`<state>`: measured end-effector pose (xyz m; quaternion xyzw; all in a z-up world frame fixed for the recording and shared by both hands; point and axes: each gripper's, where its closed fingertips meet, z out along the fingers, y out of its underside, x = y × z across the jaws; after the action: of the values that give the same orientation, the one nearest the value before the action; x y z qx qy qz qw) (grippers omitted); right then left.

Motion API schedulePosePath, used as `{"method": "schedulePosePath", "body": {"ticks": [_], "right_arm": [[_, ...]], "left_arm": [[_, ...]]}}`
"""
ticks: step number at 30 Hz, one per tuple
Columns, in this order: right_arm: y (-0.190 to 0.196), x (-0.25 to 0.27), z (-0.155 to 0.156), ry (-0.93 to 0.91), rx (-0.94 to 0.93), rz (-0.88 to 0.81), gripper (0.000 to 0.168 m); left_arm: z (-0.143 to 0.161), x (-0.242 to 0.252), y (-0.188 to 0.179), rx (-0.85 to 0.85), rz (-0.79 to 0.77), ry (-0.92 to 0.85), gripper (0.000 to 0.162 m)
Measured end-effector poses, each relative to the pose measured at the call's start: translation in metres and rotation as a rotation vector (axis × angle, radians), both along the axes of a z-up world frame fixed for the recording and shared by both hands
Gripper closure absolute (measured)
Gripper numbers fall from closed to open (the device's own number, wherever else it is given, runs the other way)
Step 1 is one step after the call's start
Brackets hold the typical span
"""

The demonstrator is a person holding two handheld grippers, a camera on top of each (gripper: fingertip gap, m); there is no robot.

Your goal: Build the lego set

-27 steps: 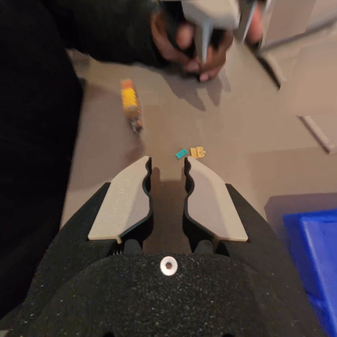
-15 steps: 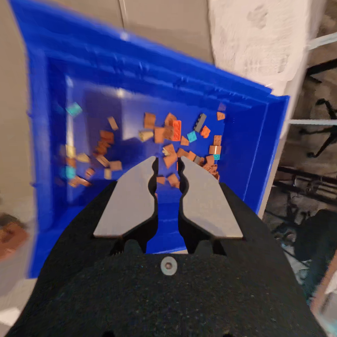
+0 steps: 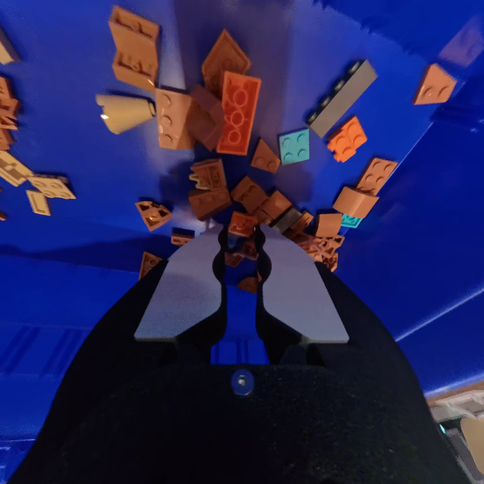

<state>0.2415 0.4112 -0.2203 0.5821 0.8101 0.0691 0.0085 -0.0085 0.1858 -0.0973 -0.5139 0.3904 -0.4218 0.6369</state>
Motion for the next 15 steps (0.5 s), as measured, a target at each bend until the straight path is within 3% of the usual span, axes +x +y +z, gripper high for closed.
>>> {"method": "schedulePosePath", "body": {"ticks": [7,15], "right_arm": [[-0.016,0.016,0.002,-0.09,-0.105,-0.05,0.15],[-0.006,0.004,0.011,0.003,-0.066,-0.059,0.149]], "left_arm": [[-0.001,0.002,-0.001,0.006,0.002,0.014,0.148],[-0.001,0.002,-0.001,0.006,0.001,0.015,0.148]]}}
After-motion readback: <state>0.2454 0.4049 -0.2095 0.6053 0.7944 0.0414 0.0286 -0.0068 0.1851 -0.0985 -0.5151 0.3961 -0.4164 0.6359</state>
